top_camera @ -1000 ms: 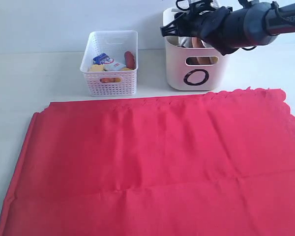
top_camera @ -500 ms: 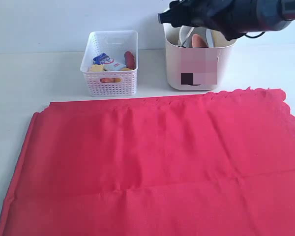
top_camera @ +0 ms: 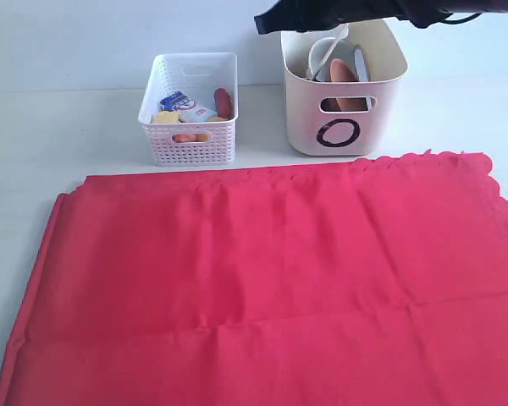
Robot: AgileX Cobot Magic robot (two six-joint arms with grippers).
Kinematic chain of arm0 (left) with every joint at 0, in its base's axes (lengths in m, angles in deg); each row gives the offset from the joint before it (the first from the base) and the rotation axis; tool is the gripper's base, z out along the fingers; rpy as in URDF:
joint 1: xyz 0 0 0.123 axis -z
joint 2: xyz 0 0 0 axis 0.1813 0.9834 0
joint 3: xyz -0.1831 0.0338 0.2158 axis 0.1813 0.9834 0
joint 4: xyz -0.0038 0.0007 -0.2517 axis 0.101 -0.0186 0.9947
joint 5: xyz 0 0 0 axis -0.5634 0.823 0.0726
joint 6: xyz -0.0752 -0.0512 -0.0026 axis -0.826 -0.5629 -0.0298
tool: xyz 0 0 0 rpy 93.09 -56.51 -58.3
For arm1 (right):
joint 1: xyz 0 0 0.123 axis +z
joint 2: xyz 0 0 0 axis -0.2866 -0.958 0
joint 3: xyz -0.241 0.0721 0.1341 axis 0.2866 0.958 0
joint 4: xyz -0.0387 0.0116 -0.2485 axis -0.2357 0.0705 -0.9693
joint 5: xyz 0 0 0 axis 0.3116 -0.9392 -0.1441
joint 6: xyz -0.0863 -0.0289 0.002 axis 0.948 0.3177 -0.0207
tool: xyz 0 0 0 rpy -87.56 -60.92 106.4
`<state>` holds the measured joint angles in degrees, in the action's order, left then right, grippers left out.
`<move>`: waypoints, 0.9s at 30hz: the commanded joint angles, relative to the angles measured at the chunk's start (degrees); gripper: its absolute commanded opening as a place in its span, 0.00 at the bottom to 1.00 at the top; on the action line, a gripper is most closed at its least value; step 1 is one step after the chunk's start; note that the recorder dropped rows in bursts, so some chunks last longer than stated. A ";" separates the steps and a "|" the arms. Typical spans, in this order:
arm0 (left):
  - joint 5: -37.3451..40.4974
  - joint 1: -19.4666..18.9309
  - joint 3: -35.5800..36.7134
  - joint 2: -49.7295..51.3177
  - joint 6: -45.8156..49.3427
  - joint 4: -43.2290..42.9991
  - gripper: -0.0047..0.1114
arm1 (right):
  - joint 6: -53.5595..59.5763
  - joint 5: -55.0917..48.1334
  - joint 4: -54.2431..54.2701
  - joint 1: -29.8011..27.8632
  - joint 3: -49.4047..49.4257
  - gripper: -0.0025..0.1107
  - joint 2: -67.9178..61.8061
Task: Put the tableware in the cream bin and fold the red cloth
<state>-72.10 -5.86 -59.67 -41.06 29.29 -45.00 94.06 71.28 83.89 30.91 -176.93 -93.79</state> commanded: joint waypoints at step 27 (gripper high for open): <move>-0.13 0.21 0.21 -0.37 0.00 0.00 0.04 | -12.20 5.10 -4.46 -6.65 26.81 0.02 17.43</move>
<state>-72.10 -5.86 -59.67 -41.06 29.29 -45.00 82.70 74.53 79.78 24.71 -152.60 -79.21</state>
